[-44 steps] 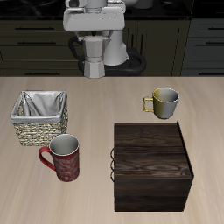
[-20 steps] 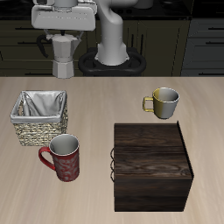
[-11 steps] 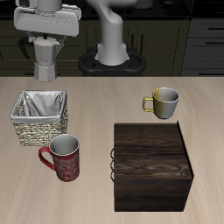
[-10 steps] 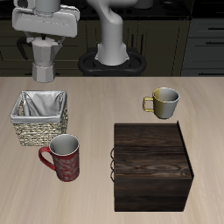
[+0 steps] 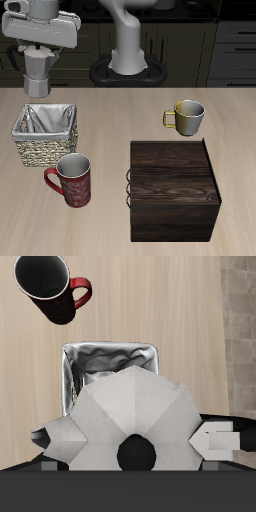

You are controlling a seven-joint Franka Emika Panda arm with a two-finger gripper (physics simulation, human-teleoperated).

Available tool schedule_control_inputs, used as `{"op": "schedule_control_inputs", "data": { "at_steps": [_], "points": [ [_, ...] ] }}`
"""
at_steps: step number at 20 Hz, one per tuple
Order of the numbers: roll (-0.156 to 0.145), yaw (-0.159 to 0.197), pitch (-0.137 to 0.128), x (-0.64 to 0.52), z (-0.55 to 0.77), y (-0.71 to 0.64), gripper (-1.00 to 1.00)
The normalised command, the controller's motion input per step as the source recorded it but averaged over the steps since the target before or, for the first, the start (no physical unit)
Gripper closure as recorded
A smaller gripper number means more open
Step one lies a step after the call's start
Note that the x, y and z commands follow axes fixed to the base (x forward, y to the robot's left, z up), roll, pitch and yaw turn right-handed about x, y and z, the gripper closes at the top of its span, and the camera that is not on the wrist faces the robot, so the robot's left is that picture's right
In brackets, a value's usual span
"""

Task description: Place the moka pot in the basket

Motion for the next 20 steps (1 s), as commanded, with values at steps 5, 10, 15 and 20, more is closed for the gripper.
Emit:
{"op": "schedule_control_inputs", "data": {
  "at_steps": [5,10,15,20],
  "points": [
    [0.004,-0.008,0.035,0.07,-0.26,-0.01,1.0],
    [0.029,-0.002,0.056,0.04,-0.41,0.15,1.0],
    [0.018,0.004,0.037,0.06,-0.39,0.11,1.0],
    [-0.05,0.027,0.058,0.12,-0.54,-0.1,1.0]
  ]
}}
